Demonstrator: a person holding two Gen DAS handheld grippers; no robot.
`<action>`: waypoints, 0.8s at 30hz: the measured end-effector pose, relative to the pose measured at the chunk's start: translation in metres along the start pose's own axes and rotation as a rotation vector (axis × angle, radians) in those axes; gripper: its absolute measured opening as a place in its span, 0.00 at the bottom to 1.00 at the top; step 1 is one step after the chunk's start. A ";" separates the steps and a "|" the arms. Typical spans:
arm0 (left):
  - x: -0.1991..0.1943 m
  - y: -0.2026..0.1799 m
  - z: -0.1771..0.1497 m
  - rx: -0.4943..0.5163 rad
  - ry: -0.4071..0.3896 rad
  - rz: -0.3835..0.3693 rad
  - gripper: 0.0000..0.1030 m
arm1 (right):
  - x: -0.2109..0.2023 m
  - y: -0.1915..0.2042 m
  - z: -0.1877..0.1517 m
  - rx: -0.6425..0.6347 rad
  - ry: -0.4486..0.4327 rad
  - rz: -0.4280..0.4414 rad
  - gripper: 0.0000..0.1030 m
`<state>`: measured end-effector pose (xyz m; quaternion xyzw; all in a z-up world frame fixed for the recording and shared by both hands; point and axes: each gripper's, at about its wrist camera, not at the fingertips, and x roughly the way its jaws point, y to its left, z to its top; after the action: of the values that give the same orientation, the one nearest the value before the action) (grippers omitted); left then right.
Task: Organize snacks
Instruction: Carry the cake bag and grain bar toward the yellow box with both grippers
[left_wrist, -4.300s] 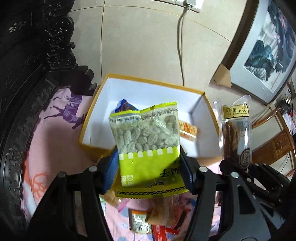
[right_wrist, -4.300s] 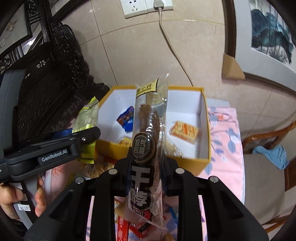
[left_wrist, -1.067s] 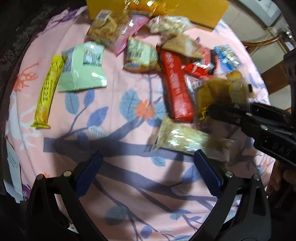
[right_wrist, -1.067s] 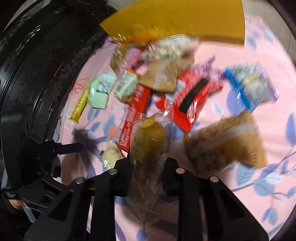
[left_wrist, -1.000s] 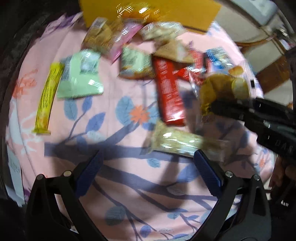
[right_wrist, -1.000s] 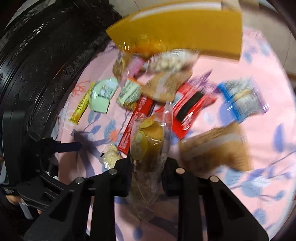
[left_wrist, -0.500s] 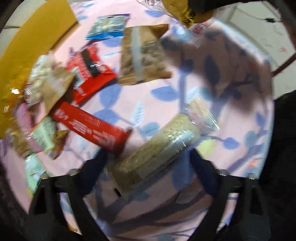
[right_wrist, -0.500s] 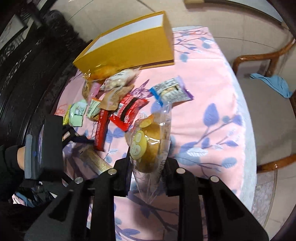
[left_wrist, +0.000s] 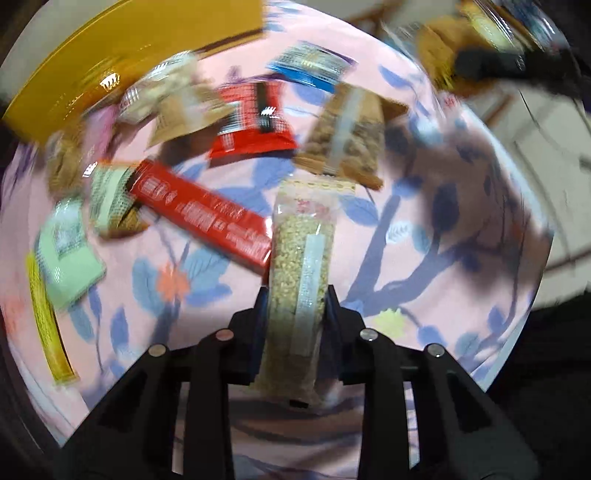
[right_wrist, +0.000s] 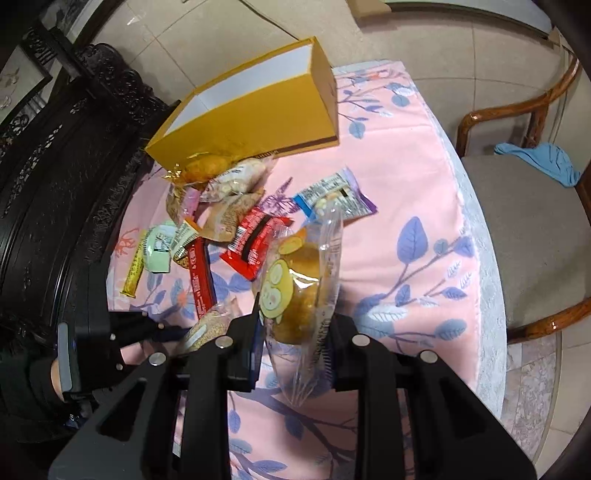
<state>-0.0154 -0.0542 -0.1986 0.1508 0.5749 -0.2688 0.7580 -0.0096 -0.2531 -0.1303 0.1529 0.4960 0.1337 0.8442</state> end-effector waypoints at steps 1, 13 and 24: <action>-0.006 0.004 -0.003 -0.036 -0.016 -0.002 0.28 | -0.001 0.003 0.001 -0.010 -0.003 0.002 0.26; -0.094 0.063 0.041 -0.317 -0.203 0.135 0.28 | 0.009 0.056 0.031 -0.130 -0.010 0.054 0.26; -0.160 0.121 0.132 -0.508 -0.389 0.271 0.28 | -0.001 0.123 0.137 -0.222 -0.181 0.082 0.26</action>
<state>0.1284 0.0105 -0.0171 -0.0218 0.4428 -0.0380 0.8955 0.1006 -0.1575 -0.0179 0.0904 0.3933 0.2078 0.8911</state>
